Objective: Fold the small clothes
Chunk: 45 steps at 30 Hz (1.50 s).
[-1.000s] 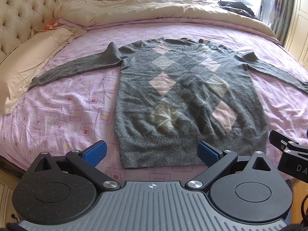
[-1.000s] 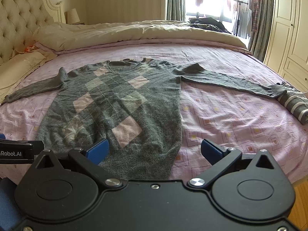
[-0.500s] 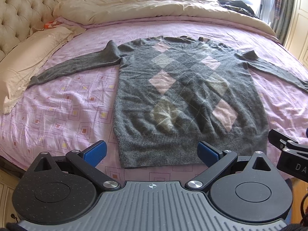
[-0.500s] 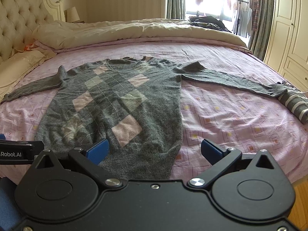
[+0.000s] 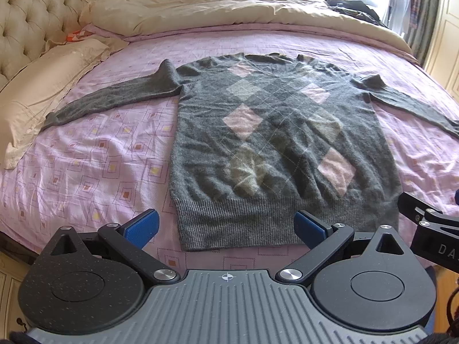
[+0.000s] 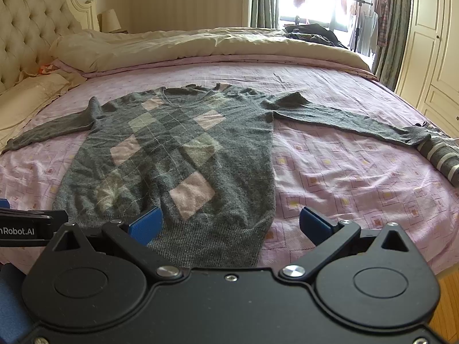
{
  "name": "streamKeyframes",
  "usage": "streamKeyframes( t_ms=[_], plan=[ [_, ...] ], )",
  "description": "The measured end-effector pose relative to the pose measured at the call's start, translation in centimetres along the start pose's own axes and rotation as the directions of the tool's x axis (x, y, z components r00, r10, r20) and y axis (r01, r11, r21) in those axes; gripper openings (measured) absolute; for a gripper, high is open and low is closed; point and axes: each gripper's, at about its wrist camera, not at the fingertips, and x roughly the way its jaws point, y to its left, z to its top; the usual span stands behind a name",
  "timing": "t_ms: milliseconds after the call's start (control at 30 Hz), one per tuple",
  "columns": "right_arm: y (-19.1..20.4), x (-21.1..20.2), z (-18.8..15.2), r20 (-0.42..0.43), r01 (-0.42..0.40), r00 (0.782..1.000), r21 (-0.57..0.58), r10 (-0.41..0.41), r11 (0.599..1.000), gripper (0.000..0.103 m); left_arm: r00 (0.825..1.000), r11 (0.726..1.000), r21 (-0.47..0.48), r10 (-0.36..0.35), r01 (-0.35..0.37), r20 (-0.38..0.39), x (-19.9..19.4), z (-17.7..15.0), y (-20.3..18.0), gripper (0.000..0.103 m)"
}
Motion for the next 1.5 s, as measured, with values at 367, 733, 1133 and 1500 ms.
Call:
streamKeyframes(
  t_ms=[367, 733, 1133, 1500],
  plan=[
    [-0.1, 0.0, 0.0, -0.001, -0.001, 1.0, 0.001, 0.001, 1.0, 0.102, 1.0, 1.0, 0.0, 0.002, -0.002, 0.001, 0.0, 0.1, 0.0, 0.102],
    [0.2, 0.6, 0.3, -0.013, -0.008, 1.0, -0.004, 0.008, 1.0, 0.102, 1.0, 1.0, -0.001, 0.002, -0.002, -0.002, 0.0, 0.1, 0.1, 0.102],
    [0.1, 1.7, 0.3, -0.048, -0.019, 0.999, 0.01, 0.02, 1.0, 0.102, 1.0, 1.0, -0.007, -0.002, 0.002, -0.021, 1.3, 0.6, 0.3, 0.102],
    [-1.9, 3.8, 1.5, -0.081, -0.068, 0.994, 0.089, 0.076, 0.994, 0.102, 1.0, 1.0, 0.012, -0.013, 0.013, 0.021, 2.6, 2.9, 0.3, 0.102]
  ],
)
